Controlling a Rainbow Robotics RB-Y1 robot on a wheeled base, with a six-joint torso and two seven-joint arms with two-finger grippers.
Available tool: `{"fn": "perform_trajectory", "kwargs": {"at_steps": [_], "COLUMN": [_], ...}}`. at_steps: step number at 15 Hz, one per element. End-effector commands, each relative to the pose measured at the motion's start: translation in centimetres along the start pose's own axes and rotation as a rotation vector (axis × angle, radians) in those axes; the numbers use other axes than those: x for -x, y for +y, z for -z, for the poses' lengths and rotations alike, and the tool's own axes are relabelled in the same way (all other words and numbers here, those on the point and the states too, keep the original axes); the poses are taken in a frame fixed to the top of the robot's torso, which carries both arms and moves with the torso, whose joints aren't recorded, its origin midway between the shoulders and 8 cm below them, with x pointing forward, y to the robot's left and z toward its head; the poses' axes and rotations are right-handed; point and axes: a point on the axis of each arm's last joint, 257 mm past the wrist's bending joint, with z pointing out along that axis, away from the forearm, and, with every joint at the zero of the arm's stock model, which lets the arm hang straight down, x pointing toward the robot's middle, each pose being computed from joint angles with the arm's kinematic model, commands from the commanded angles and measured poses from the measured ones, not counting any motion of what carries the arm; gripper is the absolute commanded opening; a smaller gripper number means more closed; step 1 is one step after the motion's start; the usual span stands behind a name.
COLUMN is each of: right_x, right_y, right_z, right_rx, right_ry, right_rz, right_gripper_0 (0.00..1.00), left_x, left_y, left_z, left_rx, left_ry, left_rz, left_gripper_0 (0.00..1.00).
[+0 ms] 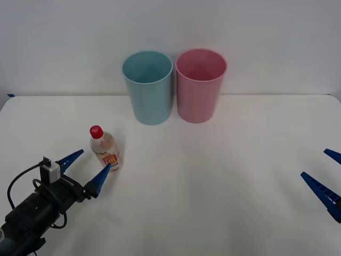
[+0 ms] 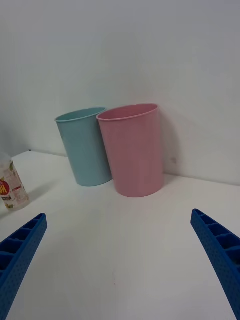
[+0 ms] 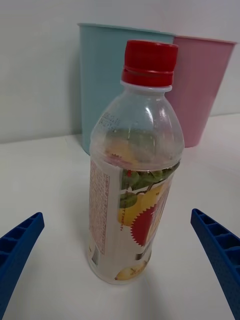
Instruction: Grasp the object on the table and drop it into the matching bin: aluminum can to the light blue bin, PET bottle to the pink bin.
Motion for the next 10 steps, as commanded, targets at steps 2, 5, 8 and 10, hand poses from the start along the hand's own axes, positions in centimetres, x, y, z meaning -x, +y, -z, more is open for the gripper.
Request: {"fn": "perform_trajectory", "kwargs": {"at_steps": [2, 5, 8, 10], "right_x": [0.0, 0.0, 0.0, 0.0], "right_y": [0.0, 0.0, 0.0, 0.0], "right_z": [0.0, 0.0, 0.0, 0.0], "right_rx": [0.0, 0.0, 0.0, 0.0], "right_ry": [0.0, 0.0, 0.0, 0.0], "right_rz": [0.0, 0.0, 0.0, 0.0], "right_gripper_0": [1.0, 1.0, 1.0, 1.0], "left_x": [-0.1, -0.1, -0.2, -0.3], "left_y": [0.0, -0.3, -0.5, -0.7], "left_z": [-2.0, -3.8, -5.6, -6.5], "left_rx": [0.005, 0.004, 0.004, 0.003], "left_ry": [-0.003, -0.009, -0.008, -0.01], "left_rz": [-0.02, -0.03, -0.038, -0.027], "left_gripper_0": [1.0, 1.0, 1.0, 1.0]}}
